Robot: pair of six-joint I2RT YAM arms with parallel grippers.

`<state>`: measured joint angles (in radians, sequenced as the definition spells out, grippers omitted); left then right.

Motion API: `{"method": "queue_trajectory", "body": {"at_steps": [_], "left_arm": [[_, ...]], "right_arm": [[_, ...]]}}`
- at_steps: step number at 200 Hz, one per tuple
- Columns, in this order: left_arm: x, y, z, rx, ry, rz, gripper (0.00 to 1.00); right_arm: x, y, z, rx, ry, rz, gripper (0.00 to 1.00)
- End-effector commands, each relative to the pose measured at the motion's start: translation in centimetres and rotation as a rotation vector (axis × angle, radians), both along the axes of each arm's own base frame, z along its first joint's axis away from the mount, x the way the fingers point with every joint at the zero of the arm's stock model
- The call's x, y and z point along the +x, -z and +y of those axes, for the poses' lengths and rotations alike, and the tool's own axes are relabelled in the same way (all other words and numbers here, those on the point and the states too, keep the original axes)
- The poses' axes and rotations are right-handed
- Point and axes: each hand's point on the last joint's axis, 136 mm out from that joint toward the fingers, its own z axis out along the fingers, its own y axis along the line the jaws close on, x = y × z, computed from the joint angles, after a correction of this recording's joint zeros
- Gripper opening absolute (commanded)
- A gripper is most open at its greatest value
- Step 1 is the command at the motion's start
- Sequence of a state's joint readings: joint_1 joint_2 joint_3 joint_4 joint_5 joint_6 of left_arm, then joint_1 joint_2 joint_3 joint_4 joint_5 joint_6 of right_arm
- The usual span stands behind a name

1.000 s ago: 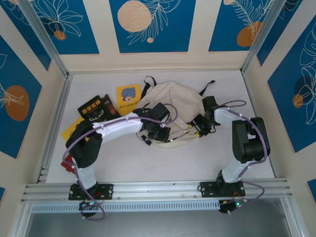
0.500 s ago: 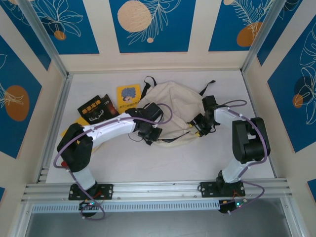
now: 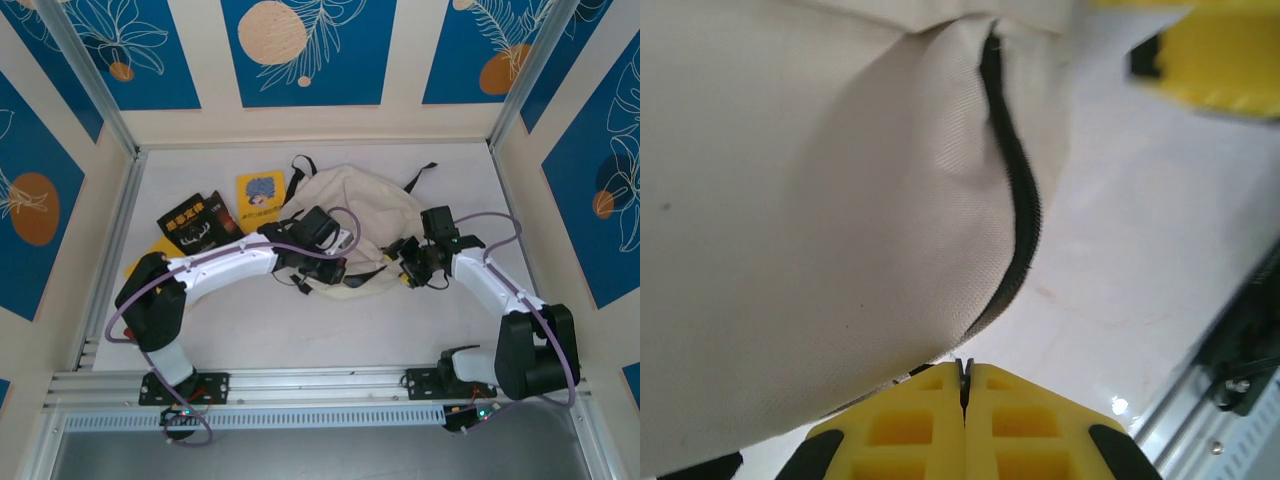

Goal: Pack the student bag

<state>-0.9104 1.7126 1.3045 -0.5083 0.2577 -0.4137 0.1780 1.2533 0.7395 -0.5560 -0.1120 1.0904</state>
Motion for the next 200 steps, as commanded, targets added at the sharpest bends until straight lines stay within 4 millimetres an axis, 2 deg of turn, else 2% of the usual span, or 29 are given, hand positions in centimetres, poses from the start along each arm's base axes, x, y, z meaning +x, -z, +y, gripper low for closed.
{"method": "queue_trajectory", "body": {"at_steps": [1,13,32,53,85,100,133,153,200], "left_arm": [[-0.2,-3.4,-4.6,-0.155,0.069,-0.025,0.0],[-0.4,-3.7,-6.0,-0.183,0.085,-0.015,0.0],[-0.8,-3.9,-7.9,-0.21,0.106,-0.005,0.0],[-0.6,-3.2,-8.6,-0.198,0.097,0.005,0.0],[-0.7,-2.1,-8.1,-0.162,0.093,0.008,0.0],[-0.7,-1.9,-7.7,-0.154,0.091,0.003,0.0],[-0.8,-1.6,-7.4,-0.143,0.087,0.001,0.0],[-0.8,-1.4,-7.1,-0.135,0.078,0.0,0.0],[-0.8,-0.8,-6.2,-0.101,0.06,-0.002,0.0]], "right_arm": [[-2.0,0.2,0.4,0.046,0.019,0.047,0.74],[-2.5,0.4,0.4,0.05,0.024,0.043,0.78],[-3.0,0.5,0.2,0.059,0.043,0.051,0.78],[-3.4,0.5,-0.1,0.065,0.068,0.063,0.76],[-3.5,0.3,-0.2,0.084,0.091,0.058,0.77],[-3.4,0.3,0.2,0.112,0.096,0.061,0.8],[-3.0,0.5,1.5,0.19,0.108,0.079,0.8],[-2.7,0.7,2.1,0.212,0.106,0.084,0.76],[-2.3,1.6,2.4,0.207,0.1,0.095,0.57]]}}
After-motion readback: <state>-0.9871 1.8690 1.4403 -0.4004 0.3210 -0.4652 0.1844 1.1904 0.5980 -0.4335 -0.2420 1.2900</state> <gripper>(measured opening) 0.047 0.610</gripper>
